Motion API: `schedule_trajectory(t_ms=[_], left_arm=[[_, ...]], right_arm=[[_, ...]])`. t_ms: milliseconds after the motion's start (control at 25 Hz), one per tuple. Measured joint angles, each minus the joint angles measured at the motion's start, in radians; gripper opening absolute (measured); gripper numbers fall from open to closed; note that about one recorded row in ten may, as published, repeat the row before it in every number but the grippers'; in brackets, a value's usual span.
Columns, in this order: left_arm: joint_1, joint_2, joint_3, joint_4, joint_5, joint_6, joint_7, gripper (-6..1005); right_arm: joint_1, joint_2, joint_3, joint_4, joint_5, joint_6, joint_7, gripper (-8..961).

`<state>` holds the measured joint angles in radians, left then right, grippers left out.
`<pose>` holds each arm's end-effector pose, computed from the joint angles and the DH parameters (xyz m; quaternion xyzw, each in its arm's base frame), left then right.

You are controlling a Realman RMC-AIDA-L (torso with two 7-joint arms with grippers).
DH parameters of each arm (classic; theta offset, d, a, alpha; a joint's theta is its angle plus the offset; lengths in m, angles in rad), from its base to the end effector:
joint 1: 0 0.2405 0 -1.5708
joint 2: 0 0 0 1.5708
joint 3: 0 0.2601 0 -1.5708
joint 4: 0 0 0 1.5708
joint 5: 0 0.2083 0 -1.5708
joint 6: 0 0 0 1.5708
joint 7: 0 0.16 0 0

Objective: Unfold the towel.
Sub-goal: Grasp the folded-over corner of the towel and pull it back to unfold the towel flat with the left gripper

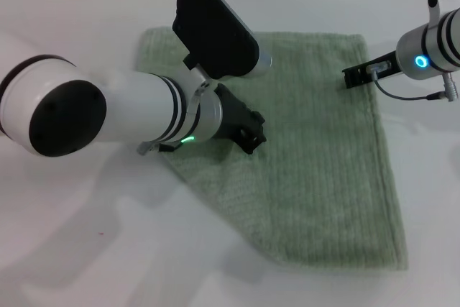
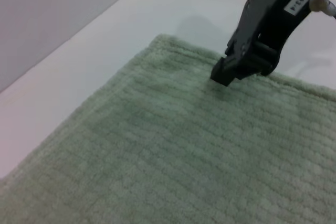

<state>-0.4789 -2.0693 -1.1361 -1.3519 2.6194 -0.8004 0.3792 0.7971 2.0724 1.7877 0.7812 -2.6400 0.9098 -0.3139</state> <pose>-0.1483 0.3467 -0.1166 -0.9473 -0.1652 0.0576 0.2685 0.2253 0.4411 -0.0528 -0.8277 0.4527 -0.0772 0.3225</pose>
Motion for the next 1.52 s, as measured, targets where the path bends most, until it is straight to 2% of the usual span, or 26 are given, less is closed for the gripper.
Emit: schedule_trajectory(t_ms=[120,320,600,800,1240,1520], left_arm=[[0.010,0.000,-0.001,-0.029,0.011,-0.016,-0.006,15],[0.030,0.000,-0.001,-0.094,0.069,-0.063,-0.047,16],[0.070,0.000,0.013,-0.184,0.220,-0.135,-0.162,18],[0.102,0.001,0.016,-0.226,0.259,-0.158,-0.190,19],[0.183,0.002,0.024,-0.357,0.266,-0.206,-0.206,22],[0.210,0.003,0.013,-0.370,0.267,-0.213,-0.208,23]], right_arm=[[-0.002,0.000,0.000,0.000,0.000,-0.001,0.000,-1],[-0.004,0.000,-0.002,-0.001,0.000,-0.002,-0.001,-1],[-0.006,0.000,-0.003,-0.002,0.000,0.001,-0.001,-1],[-0.007,0.000,-0.005,-0.002,0.000,0.004,-0.001,-1],[-0.007,0.000,-0.005,0.000,0.000,0.005,-0.001,-1],[-0.007,0.000,-0.006,-0.002,0.000,0.002,-0.001,-1]])
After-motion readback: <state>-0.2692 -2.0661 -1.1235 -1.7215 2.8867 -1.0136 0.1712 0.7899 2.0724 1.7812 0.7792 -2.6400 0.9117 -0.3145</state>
